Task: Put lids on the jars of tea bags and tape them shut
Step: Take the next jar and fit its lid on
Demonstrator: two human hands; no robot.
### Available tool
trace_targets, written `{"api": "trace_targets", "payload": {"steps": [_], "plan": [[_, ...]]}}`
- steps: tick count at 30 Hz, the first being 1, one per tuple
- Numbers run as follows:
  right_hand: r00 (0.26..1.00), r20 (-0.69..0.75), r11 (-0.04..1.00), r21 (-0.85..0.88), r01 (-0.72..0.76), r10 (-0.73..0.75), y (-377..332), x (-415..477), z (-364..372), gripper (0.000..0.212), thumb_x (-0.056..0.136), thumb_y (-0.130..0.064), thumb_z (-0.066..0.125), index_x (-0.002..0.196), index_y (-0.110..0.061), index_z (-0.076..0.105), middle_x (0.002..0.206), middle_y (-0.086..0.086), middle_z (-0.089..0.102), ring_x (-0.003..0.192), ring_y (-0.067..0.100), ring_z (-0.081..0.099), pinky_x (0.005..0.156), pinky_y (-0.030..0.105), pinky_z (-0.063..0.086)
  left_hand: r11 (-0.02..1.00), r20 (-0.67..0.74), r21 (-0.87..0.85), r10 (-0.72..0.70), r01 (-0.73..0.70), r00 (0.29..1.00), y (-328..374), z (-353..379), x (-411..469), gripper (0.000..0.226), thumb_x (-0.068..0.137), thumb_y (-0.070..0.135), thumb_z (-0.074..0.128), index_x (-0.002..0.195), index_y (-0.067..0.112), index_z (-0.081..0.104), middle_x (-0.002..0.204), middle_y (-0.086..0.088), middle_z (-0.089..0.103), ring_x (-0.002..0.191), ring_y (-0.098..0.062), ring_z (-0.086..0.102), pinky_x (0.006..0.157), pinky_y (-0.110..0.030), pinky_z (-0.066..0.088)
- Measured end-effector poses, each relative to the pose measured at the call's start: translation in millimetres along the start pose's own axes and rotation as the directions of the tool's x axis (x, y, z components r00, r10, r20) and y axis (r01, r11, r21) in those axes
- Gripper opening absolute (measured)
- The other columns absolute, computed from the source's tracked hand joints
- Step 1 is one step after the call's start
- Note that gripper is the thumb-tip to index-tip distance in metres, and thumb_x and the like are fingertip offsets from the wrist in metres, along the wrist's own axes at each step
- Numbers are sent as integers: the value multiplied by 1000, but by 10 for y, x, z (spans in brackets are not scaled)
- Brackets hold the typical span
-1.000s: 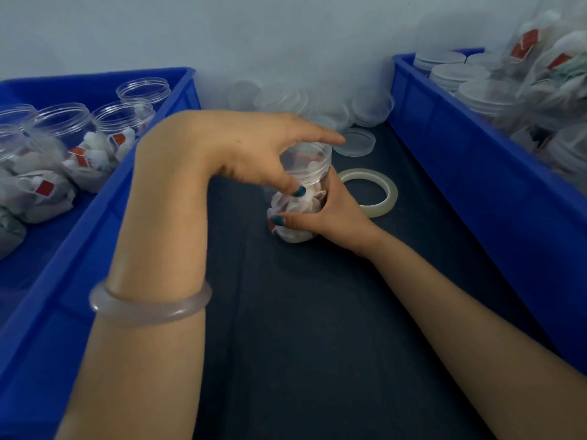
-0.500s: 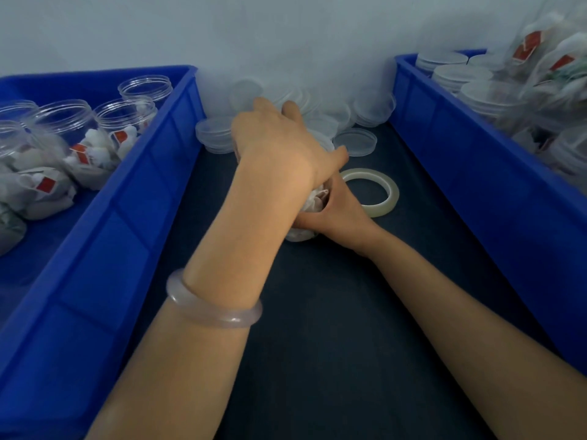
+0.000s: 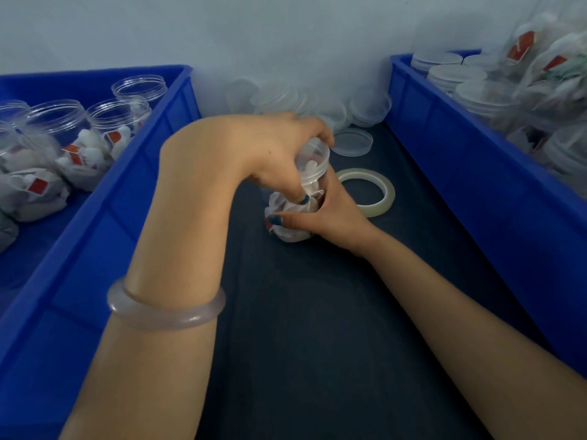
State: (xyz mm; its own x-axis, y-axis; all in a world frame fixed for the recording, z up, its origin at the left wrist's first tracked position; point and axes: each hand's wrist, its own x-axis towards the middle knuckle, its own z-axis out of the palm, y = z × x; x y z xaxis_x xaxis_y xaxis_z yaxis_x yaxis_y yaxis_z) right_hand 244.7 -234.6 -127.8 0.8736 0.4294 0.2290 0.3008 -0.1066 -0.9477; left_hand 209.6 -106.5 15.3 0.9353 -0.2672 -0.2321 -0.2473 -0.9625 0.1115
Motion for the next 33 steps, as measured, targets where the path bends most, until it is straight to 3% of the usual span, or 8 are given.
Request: {"api": "trace_targets", "payload": {"steps": [5,9,13,16,19,22,25,33], "plan": [[1000,11,997,-66,-26,27,1,0,-6,80,73,-8,89,138,-9,44,121,-14,64,113,-9,58,92,10,46,991,-108,-75,107,-115,988,23,66,76,39,78,51,75,108,35,56,117,5,48,104,-19,55,89,-38,50],[998,9,994,-93,-61,62,5,0,-3,62,74,-18,90,125,-5,59,115,2,71,109,9,67,99,31,53,964,-227,-154,178,-216,957,29,115,184,18,88,44,71,82,31,59,94,12,65,94,-10,60,83,-35,49],[997,9,997,-35,-72,72,17,-5,6,73,72,-12,91,132,-3,50,121,6,67,112,13,66,100,33,53,978,-349,-137,98,-154,932,12,160,253,30,87,47,70,107,28,60,114,9,65,109,-12,60,93,-37,49],[997,8,997,-25,-78,78,26,-17,7,76,71,-13,91,130,-19,44,120,-11,62,107,-8,62,88,12,51,984,-361,78,-122,161,924,-38,146,227,68,78,79,52,121,27,58,119,1,60,110,-23,58,76,-35,39],[997,6,997,-18,-71,71,35,-13,2,74,71,-11,91,124,-28,42,118,-14,59,102,-15,60,82,6,48,931,-321,182,-247,316,914,-26,132,163,92,70,93,33,123,23,61,115,-3,64,98,-25,58,64,-32,33],[998,17,997,-33,-63,64,18,-5,3,74,72,-12,91,129,-20,45,122,-7,62,111,-5,61,92,14,51,936,-310,193,-226,294,923,6,102,121,77,78,85,42,126,29,60,117,-3,63,95,-23,54,60,-30,31],[1000,2,999,-33,-20,20,3,2,10,76,71,-9,91,127,-30,44,122,-7,62,113,-5,59,95,15,49,985,-215,97,-118,141,970,15,57,84,61,83,63,59,137,35,51,115,-1,56,100,-21,52,79,-35,44],[1000,-3,1000,-22,13,-13,41,20,15,81,70,-8,91,132,-23,41,127,-3,62,118,4,60,97,17,48,997,-158,39,-60,67,986,-19,28,52,72,76,60,65,140,34,47,126,-2,56,111,-23,56,95,-44,50]]}}
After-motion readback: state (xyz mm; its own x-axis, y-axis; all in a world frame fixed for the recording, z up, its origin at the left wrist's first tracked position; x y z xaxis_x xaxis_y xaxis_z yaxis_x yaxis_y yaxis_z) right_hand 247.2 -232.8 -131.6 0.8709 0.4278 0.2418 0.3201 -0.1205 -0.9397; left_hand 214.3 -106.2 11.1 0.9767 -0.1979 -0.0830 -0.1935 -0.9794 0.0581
